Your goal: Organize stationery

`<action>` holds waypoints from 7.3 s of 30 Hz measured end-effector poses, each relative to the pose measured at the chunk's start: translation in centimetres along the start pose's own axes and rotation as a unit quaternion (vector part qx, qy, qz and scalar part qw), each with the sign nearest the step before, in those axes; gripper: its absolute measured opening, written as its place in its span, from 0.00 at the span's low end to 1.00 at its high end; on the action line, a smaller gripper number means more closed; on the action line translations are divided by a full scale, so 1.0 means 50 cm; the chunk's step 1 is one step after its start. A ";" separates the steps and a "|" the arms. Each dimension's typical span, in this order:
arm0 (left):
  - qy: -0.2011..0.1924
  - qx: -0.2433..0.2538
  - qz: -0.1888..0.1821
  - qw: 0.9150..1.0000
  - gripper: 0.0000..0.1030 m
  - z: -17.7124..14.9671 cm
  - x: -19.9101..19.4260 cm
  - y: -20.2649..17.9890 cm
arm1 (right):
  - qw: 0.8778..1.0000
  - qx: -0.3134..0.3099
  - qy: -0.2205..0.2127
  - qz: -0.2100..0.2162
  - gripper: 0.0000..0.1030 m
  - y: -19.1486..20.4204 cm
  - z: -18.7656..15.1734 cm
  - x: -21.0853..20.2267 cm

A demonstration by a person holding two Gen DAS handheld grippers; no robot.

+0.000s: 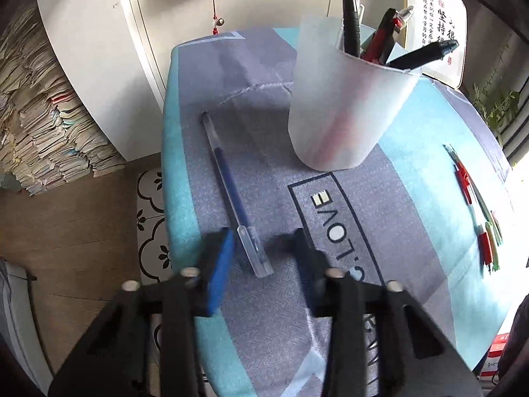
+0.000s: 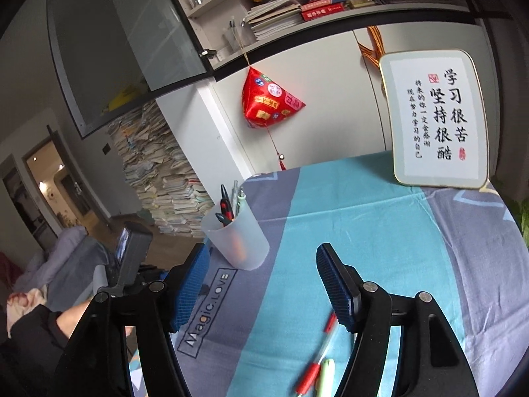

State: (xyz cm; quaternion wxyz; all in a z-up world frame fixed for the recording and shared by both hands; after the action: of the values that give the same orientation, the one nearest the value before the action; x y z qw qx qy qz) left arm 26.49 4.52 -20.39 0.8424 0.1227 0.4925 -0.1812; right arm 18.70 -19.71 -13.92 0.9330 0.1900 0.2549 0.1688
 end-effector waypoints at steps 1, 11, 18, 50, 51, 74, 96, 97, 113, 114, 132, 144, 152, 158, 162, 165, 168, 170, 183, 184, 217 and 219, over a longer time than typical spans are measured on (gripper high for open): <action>0.005 -0.005 -0.003 1.000 0.06 -0.002 -0.004 0.005 | 1.000 0.007 -0.001 -0.002 0.67 -0.010 -0.003 -0.004; -0.007 0.046 0.033 0.998 0.06 0.001 -0.155 -0.008 | 0.996 0.087 0.000 0.018 0.67 -0.081 -0.012 -0.021; -0.013 0.079 0.030 0.996 0.06 0.040 -0.280 -0.007 | 0.995 0.090 -0.014 0.037 0.67 -0.066 -0.009 -0.049; -0.056 0.139 0.118 0.982 0.77 0.122 -0.327 -0.110 | 0.994 0.052 0.025 -0.093 0.82 -0.148 -0.053 -0.093; -0.062 0.136 0.109 0.983 0.77 0.101 -0.323 -0.121 | 0.993 0.047 0.040 -0.100 0.82 -0.154 -0.063 -0.086; -0.048 0.121 -0.036 0.991 0.77 -0.070 -0.102 -0.396 | 0.983 -0.051 0.154 -0.084 0.26 -0.115 -0.200 -0.014; -0.075 0.131 -0.089 0.985 0.49 -0.049 -0.039 -0.434 | 0.984 0.001 0.161 -0.072 0.26 -0.163 -0.205 0.004; -0.075 0.129 -0.092 0.984 0.47 -0.046 -0.039 -0.433 | 0.985 0.003 0.159 -0.071 0.26 -0.165 -0.204 0.004; -0.062 0.151 -0.109 0.981 0.09 -0.079 -0.061 -0.433 | 0.983 -0.008 0.162 -0.088 0.26 -0.167 -0.194 -0.019; -0.062 0.148 -0.109 0.981 0.09 -0.080 -0.062 -0.432 | 0.983 -0.003 0.158 -0.092 0.26 -0.173 -0.187 -0.020; -0.069 0.098 -0.084 0.989 0.09 -0.128 -0.102 -0.353 | 0.969 -0.073 0.150 -0.182 0.09 -0.135 -0.195 0.001; -0.128 0.072 -0.061 0.987 0.09 -0.094 -0.207 -0.297 | 0.982 -0.060 0.078 -0.160 0.09 -0.090 -0.084 -0.083; -0.174 0.067 -0.046 0.981 0.09 -0.055 -0.292 -0.263 | 0.988 -0.056 0.028 -0.139 0.09 -0.048 -0.005 -0.117; -0.193 0.063 -0.033 0.979 0.09 -0.032 -0.346 -0.228 | 0.991 -0.067 0.006 -0.116 0.09 0.002 0.043 -0.132; -0.215 0.050 -0.019 0.975 0.09 -0.001 -0.380 -0.194 | 0.992 -0.089 -0.001 -0.090 0.09 0.059 0.075 -0.124; -0.226 0.022 0.002 0.974 0.09 0.032 -0.392 -0.156 | 0.992 -0.106 -0.003 -0.064 0.09 0.107 0.099 -0.109; -0.238 -0.006 -0.006 0.971 0.09 0.061 -0.397 -0.128 | 0.992 -0.120 -0.005 -0.044 0.09 0.154 0.114 -0.089; -0.246 -0.016 -0.009 0.969 0.09 0.084 -0.400 -0.120 | 0.992 -0.123 -0.005 -0.031 0.09 0.177 0.119 -0.074; -0.241 -0.048 0.016 0.969 0.09 0.168 -0.286 -0.083 | 0.996 -0.084 -0.020 -0.010 0.09 0.203 0.174 0.014; -0.237 -0.049 0.018 0.970 0.09 0.168 -0.274 -0.079 | 0.996 -0.084 -0.020 -0.012 0.09 0.203 0.178 0.024; -0.210 -0.053 -0.010 0.976 0.09 0.150 -0.211 -0.058 | 0.993 -0.085 0.060 -0.047 0.09 0.189 0.099 0.236; -0.211 -0.056 -0.011 0.976 0.09 0.147 -0.210 -0.056 | 0.993 -0.079 0.069 -0.046 0.09 0.179 0.087 0.248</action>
State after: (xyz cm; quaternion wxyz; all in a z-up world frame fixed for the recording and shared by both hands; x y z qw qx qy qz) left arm 26.35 1.10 -7.71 0.9307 0.0290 0.3146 -0.1840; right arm 29.19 -7.95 -11.60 0.9318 0.0919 0.3133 0.1584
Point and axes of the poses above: each gripper's, at about its wrist camera, not at the fingertips, and x roughly the way its jaws point, y to its left, z to its top, the point moved 4 cm from there along x, roughly the way its jaws point, and after that the axes turned 5 degrees about x, right-handed, at the moved point
